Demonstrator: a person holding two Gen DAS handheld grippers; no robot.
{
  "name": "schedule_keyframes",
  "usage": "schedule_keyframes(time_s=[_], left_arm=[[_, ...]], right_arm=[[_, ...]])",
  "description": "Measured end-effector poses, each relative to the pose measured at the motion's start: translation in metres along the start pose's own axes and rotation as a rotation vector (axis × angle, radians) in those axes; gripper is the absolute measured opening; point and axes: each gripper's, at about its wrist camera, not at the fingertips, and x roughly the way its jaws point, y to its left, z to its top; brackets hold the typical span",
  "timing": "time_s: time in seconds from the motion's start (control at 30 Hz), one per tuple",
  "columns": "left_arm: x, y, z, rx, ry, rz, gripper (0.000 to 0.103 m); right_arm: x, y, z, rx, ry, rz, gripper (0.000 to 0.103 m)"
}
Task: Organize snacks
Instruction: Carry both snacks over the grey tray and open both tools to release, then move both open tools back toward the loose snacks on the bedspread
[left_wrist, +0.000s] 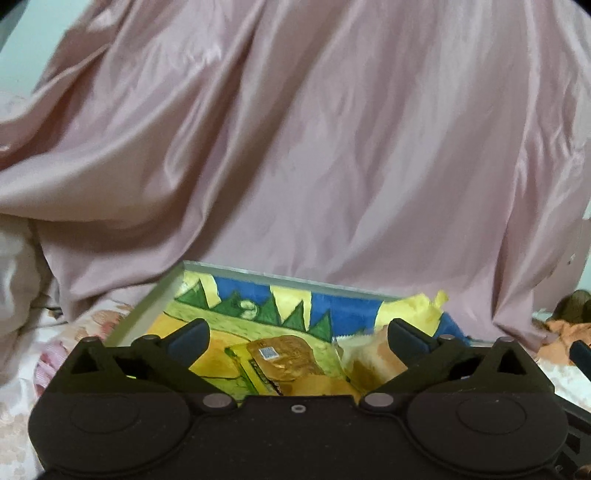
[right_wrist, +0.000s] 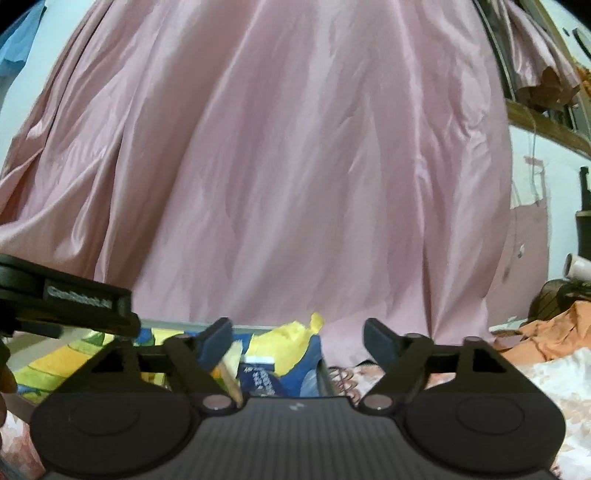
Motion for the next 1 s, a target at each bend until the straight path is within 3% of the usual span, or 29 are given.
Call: schedule_keyframes(time_s=[0.17,0.43,0.67,1.0], left_arm=[[-0.034,0.009,0.009,0.008,-0.024,-0.010,0.102],[-0.092,0.027,0.015,0.045,-0.071,-0.008,0.102],[-0.133,0.051,0.008,0.036,-0.056,0.009,0.102],[-0.179,0.084,-0.009,0.034,-0.042,0.012,0.102]], right_arm=[[-0.027,0.002,0.013,-0.032,-0.045,-0.022,0.103],[-0.075,0.021,0.029,-0.101,-0.111,-0.017,0.103],[-0.122,0.037,0.036,-0.073,-0.158,0.006,0.103],[-0.182,0.053,0.032,-0.127,-0.169,0.028,0.103]])
